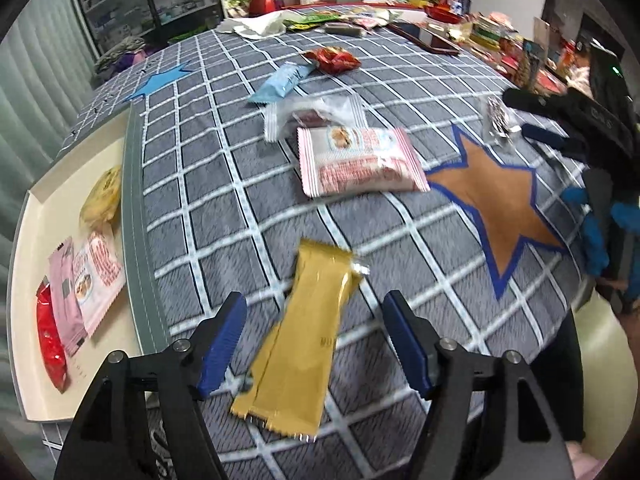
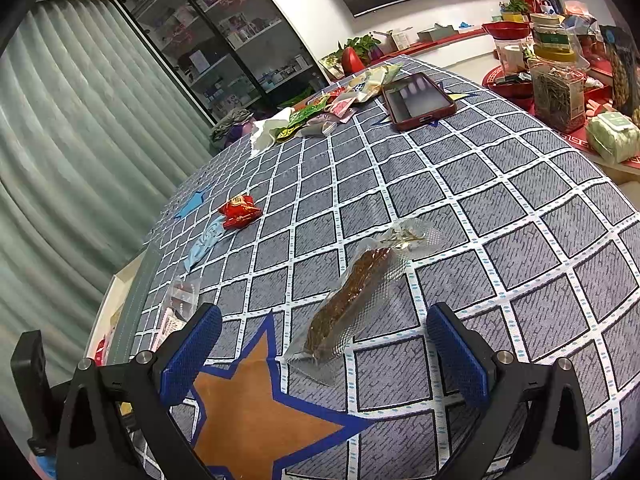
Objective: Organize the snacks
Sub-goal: 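Move left tool over the brown star mat to the gold bar, then close left tool on the gold bar while right tool closes on the jerky packet, then carry gold bar and jerky packet into the cream tray and open both tools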
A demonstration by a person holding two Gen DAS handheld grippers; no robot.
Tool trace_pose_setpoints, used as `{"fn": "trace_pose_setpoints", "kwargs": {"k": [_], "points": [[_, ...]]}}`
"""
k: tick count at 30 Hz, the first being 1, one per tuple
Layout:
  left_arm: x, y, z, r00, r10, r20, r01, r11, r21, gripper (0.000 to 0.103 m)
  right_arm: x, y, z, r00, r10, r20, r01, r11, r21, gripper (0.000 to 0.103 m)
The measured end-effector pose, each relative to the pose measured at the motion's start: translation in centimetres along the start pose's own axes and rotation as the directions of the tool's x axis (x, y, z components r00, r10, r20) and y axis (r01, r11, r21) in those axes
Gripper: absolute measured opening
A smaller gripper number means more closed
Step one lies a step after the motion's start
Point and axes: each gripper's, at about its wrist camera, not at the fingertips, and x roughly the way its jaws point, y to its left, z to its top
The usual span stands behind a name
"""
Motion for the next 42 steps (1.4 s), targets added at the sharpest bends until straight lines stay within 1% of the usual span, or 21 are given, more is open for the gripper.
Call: {"fn": "trace_pose_setpoints", "kwargs": {"k": [3, 5, 7, 9, 12, 15, 16, 18, 20, 22, 26, 27, 29, 31, 32, 33, 35, 36, 37, 39, 42], "points": [[0.3, 0.0, 0.2, 1.0, -0.02, -0.006, 0.02, 1.0, -0.017, 0.074, 0.0, -0.1, 0.0, 1.0, 0.001, 0.001, -0.001, 1.0, 0.001, 0.103], [0.4, 0.0, 0.2, 1.0, -0.012, 0.013, 0.013, 0.999, -0.045, 0.072, 0.0, 0.0, 0.0, 1.0, 0.0, 0.0, 0.0, 1.0, 0.0, 0.103], [0.3, -0.5, 0.2, 0.999, 0.0, 0.051, 0.004, 0.997, -0.074, 0.062, 0.0, 0.0, 0.0, 1.0, -0.003, -0.001, 0.003, 1.0, -0.002, 0.103], [0.3, -0.9, 0.4, 0.997, 0.015, 0.079, -0.005, 0.994, -0.114, 0.059, 0.1, 0.0, 0.0, 1.0, -0.009, -0.002, 0.009, 1.0, -0.005, 0.103], [0.5, -1.3, 0.9, 0.993, 0.058, 0.1, -0.041, 0.985, -0.166, 0.059, 0.2, 0.3, 0.0, 0.999, -0.031, -0.009, 0.03, 0.999, -0.019, 0.103], [0.7, -1.5, 1.1, 0.994, 0.072, 0.087, -0.058, 0.986, -0.157, 0.064, 0.9, 1.3, 0.1, 0.993, -0.109, -0.038, 0.106, 0.992, -0.071, 0.103], [0.7, -1.3, 1.2, 0.994, 0.073, 0.077, -0.06, 0.986, -0.156, 0.07, 1.4, 2.0, 0.1, 0.985, -0.162, -0.054, 0.156, 0.982, -0.103, 0.103], [0.7, -0.8, 1.1, 0.995, 0.089, 0.053, -0.08, 0.985, -0.153, 0.078, 2.6, 3.3, 0.1, 0.959, -0.269, -0.085, 0.254, 0.954, -0.162, 0.103], [0.6, -0.3, 0.8, 0.994, 0.098, 0.046, -0.091, 0.987, -0.131, 0.08, 4.4, 4.5, 0.5, 0.914, -0.387, -0.12, 0.354, 0.906, -0.231, 0.103], [0.6, 0.0, 0.6, 0.995, 0.086, 0.042, -0.082, 0.992, -0.099, 0.083, 5.5, 5.1, 0.7, 0.884, -0.448, -0.136, 0.401, 0.875, -0.272, 0.103], [0.8, -0.2, 0.9, 0.998, 0.056, 0.021, -0.055, 0.996, -0.071, 0.083, 6.8, 5.0, 2.0, 0.868, -0.459, -0.191, 0.394, 0.87, -0.297, 0.103], [0.9, -0.3, 0.9, 1.0, 0.023, 0.015, -0.022, 0.997, -0.076, 0.081, 6.9, 5.1, 2.1, 0.864, -0.461, -0.201, 0.392, 0.868, -0.305, 0.102], [0.6, -0.7, 0.7, 1.0, 0.0, 0.028, 0.002, 0.997, -0.074, 0.07, 6.5, 5.3, 2.3, 0.865, -0.455, -0.21, 0.376, 0.866, -0.329, 0.087], [0.0, -1.3, 0.5, 0.999, -0.02, 0.051, 0.023, 0.998, -0.056, 0.029, 5.9, 5.6, 2.7, 0.867, -0.446, -0.222, 0.36, 0.869, -0.341, 0.037], [-0.1, -1.2, 0.5, 0.998, -0.04, 0.053, 0.044, 0.997, -0.062, 0.024, 5.8, 5.4, 2.8, 0.868, -0.43, -0.247, 0.342, 0.88, -0.331, 0.037], [-0.2, -0.8, 0.5, 0.994, -0.097, 0.053, 0.102, 0.99, -0.098, 0.024, 5.5, 5.2, 2.9, 0.873, -0.412, -0.26, 0.324, 0.89, -0.321, 0.037], [-0.3, 0.0, 0.4, 0.986, -0.157, 0.054, 0.164, 0.973, -0.16, 0.024, 4.9, 4.9, 2.9, 0.89, -0.359, -0.279, 0.284, 0.918, -0.276, 0.036], [-0.5, 0.4, 0.3, 0.984, -0.167, 0.057, 0.175, 0.968, -0.181, 0.024, 4.6, 4.8, 3.0, 0.898, -0.334, -0.285, 0.268, 0.931, -0.247, 0.031], [-0.6, 0.6, 0.3, 0.985, -0.164, 0.061, 0.173, 0.967, -0.189, 0.024, 3.9, 4.4, 3.1, 0.912, -0.279, -0.3, 0.227, 0.954, -0.195, 0.027], [-1.0, 0.9, 0.4, 0.986, -0.153, 0.069, 0.164, 0.968, -0.191, 0.024, 3.1, 4.2, 3.0, 0.921, -0.232, -0.314, 0.193, 0.97, -0.149, 0.023], [-1.9, 1.3, 0.6, 0.985, -0.145, 0.095, 0.161, 0.968, -0.191, 0.024, 2.7, 4.5, 2.7, 0.916, -0.242, -0.319, 0.198, 0.967, -0.162, 0.023]]}}
